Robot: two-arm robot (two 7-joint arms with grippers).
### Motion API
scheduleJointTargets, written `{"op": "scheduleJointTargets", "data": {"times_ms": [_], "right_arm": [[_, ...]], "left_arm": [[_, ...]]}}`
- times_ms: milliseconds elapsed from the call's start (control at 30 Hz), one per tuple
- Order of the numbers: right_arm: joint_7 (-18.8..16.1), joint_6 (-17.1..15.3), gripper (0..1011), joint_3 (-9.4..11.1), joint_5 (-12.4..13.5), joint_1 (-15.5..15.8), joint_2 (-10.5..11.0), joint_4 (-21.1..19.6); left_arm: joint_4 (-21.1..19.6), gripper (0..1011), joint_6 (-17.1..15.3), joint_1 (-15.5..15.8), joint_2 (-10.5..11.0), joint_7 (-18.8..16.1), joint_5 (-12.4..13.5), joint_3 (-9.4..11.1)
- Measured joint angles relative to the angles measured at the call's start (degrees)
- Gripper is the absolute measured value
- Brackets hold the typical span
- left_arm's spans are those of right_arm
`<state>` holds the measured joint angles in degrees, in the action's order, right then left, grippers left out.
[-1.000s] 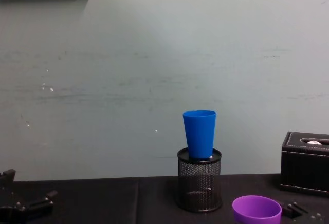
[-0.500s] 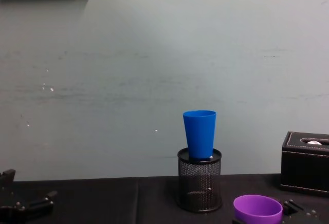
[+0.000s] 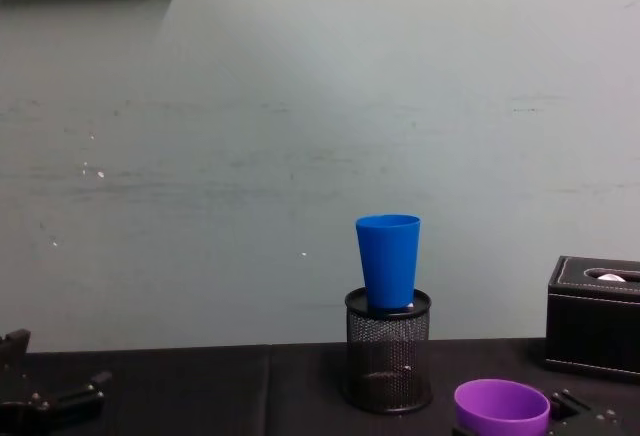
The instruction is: Pick up one cup with a gripper and tap it against the other cup.
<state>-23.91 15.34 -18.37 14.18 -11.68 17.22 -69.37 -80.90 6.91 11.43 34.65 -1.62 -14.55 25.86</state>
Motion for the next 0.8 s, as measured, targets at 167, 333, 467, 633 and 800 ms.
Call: {"op": "scheduleJointTargets", "data": {"times_ms": [167, 333, 467, 633, 800], "right_arm": [[0.02, -0.01, 892, -0.03, 0.01, 0.02, 0.02, -0.03], [0.06, -0.03, 797, -0.05, 0.04, 0.04, 0.05, -0.06], [0.09, -0.04, 771, -0.05, 0.06, 0.04, 0.07, -0.09], [0.14, -0.07, 750, -0.05, 0.10, 0.04, 0.08, -0.11], [0.16, -0.09, 739, -0.05, 0.10, 0.04, 0.09, -0.12]], "left_arm": [[0.00, 1012, 0.00, 0.00, 0.00, 0.00, 0.00, 0.00], [0.00, 1011, 0.00, 0.00, 0.00, 0.00, 0.00, 0.00], [0.00, 1011, 0.00, 0.00, 0.00, 0.00, 0.00, 0.00], [0.00, 1012, 0.00, 0.00, 0.00, 0.00, 0.00, 0.00], [0.00, 1011, 0.00, 0.00, 0.00, 0.00, 0.00, 0.00]]}}
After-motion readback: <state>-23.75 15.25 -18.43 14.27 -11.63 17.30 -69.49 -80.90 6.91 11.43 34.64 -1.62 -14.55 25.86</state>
